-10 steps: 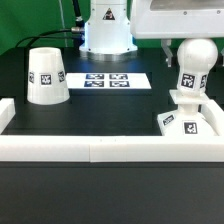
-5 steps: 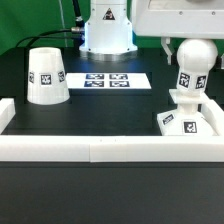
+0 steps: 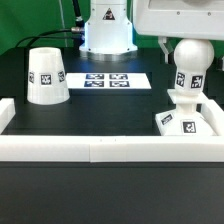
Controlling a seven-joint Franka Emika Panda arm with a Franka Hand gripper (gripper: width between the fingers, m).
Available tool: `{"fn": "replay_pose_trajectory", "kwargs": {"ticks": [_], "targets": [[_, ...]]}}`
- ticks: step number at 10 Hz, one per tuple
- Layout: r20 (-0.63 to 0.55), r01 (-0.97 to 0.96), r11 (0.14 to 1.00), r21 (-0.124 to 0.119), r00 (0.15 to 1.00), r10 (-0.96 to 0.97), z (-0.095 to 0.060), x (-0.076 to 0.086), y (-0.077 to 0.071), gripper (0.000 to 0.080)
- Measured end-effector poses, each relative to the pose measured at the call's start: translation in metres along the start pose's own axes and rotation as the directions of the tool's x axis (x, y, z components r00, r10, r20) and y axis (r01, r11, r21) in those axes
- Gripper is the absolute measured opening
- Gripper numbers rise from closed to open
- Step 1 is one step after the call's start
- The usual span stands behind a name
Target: Assemble lamp
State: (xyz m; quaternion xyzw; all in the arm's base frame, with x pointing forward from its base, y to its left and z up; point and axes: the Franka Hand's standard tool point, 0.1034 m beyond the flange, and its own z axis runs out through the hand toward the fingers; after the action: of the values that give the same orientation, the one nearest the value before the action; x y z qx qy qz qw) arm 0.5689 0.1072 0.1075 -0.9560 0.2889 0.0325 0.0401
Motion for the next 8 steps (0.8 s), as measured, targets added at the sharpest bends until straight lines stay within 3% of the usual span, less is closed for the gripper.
{"fn": "replay_pose_trajectory", "kwargs": {"ticks": [4,8], "targets": [[-0.003,0.332,0.943,-0.016,0.943,-0.332,0.0011,-0.0072,-0.0031,0.0698],[0.003,0.587,0.809,-0.016,0.809,-0.587,0.0024,-0.0054,-0.0007,0.0698]]}}
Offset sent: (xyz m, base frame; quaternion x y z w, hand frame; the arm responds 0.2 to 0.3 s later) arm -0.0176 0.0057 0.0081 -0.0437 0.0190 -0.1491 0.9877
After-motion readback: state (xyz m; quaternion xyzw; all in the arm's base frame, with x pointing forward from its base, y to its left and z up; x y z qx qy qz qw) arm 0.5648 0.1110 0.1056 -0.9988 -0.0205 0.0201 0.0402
